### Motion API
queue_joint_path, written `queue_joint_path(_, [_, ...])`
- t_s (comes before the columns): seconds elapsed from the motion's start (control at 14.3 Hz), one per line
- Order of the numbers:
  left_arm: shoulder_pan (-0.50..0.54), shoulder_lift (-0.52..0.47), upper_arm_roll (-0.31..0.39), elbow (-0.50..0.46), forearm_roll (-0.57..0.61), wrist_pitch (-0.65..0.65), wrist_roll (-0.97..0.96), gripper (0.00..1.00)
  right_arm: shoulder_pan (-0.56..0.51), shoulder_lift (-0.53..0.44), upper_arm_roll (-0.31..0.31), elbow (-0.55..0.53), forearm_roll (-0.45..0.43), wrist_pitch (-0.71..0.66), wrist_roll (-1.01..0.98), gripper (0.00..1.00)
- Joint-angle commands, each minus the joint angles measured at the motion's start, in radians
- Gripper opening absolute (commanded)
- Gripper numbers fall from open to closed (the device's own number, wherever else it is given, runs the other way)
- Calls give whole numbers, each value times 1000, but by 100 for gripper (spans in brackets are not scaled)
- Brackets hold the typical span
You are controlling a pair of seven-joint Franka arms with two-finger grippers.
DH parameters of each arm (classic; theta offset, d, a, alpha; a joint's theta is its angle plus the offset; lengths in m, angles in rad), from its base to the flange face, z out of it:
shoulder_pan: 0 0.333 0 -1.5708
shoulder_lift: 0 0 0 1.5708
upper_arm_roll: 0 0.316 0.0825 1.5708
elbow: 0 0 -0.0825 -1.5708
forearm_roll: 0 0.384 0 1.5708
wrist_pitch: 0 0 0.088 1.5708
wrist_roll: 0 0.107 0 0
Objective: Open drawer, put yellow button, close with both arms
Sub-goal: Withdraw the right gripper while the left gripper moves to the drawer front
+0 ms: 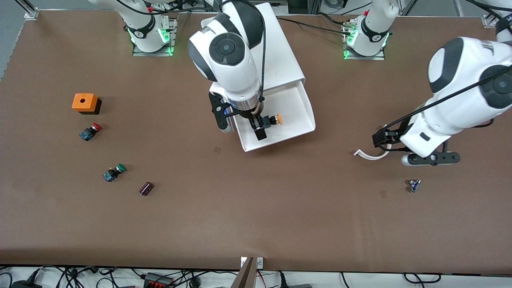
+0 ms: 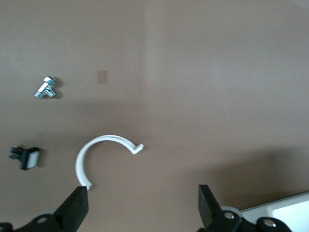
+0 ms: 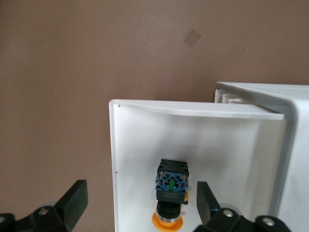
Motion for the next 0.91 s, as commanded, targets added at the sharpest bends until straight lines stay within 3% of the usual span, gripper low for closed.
queue_joint_path(0.0, [-63,59,0,18,-15,73,-118,100,-43,-47,-4,1,-19,-80,-53,100])
queue_joint_path(0.56, [-276,222,1,35,-1,321,-515,100,-322,-97,-2,-5,-13,-384,-695,100])
queue_joint_path(0.84, [-344,265,1,67,1,332,-653,100,-464,-97,-2,-5,-14,-390,-975,100])
